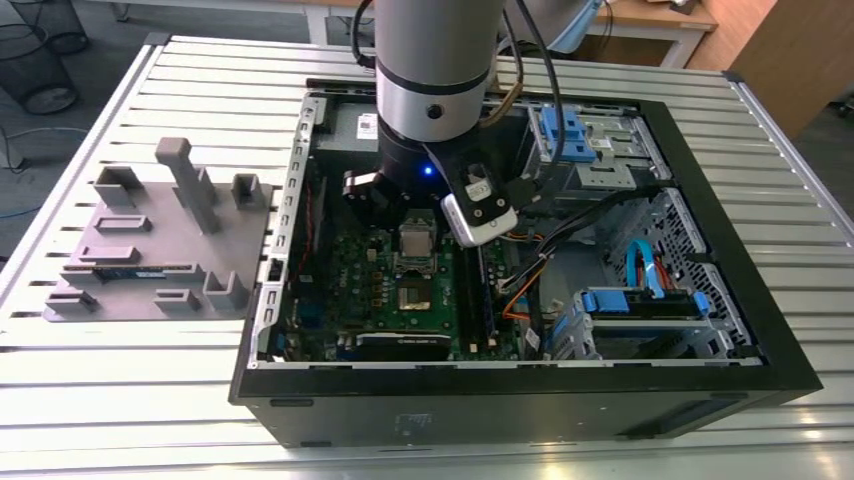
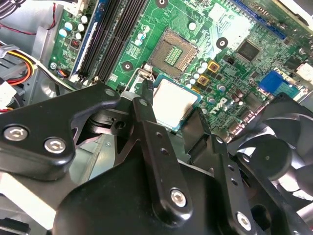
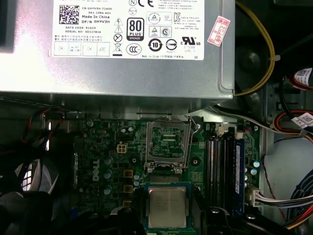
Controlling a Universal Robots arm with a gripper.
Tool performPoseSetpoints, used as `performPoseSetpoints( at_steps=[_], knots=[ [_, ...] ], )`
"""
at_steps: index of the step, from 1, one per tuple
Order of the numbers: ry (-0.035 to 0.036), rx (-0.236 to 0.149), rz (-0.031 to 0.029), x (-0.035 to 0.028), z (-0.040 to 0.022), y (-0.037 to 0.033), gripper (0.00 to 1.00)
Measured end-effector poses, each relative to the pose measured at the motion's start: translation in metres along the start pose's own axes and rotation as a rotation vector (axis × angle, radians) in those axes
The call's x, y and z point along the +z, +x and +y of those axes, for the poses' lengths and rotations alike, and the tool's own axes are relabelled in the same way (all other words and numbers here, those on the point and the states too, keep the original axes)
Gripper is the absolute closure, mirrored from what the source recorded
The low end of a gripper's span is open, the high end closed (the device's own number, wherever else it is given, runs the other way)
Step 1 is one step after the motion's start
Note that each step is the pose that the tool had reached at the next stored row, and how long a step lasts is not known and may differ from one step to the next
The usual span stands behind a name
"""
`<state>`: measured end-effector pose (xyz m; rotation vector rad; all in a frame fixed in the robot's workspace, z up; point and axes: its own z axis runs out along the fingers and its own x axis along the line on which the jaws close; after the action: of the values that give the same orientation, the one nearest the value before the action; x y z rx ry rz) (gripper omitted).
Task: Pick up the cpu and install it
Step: 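Place the cpu into insertion slot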
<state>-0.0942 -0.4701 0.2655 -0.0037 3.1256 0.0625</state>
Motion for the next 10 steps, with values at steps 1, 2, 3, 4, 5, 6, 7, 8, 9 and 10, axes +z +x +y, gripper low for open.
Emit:
performPoseSetpoints(
  at_steps=[1, 2, 3, 4, 5, 6, 7, 8, 9, 10],
  knots=[
    [0.0000, 0.000, 0.0000, 0.0003, 0.0000, 0.0000, 0.53],
    [0.0000, 0.000, 0.0000, 0.0003, 0.0000, 0.0000, 0.53],
    [0.0000, 0.000, 0.0000, 0.0003, 0.0000, 0.0000, 0.53],
    [-0.0001, 0.000, 0.0000, 0.0003, 0.0000, 0.0000, 0.53],
    [0.0000, 0.000, 0.0000, 0.0003, 0.0000, 0.0000, 0.53],
    [0.0000, 0.000, 0.0000, 0.0004, 0.0000, 0.0000, 0.53],
    [0.0000, 0.000, 0.0000, 0.0004, 0.0000, 0.0000, 0.53],
    [0.0000, 0.000, 0.0000, 0.0004, 0.0000, 0.0000, 0.53],
    [0.0000, 0.000, 0.0000, 0.0004, 0.0000, 0.0000, 0.53],
    [0.0000, 0.000, -0.0001, 0.0004, 0.0000, 0.0000, 0.53]
  ],
)
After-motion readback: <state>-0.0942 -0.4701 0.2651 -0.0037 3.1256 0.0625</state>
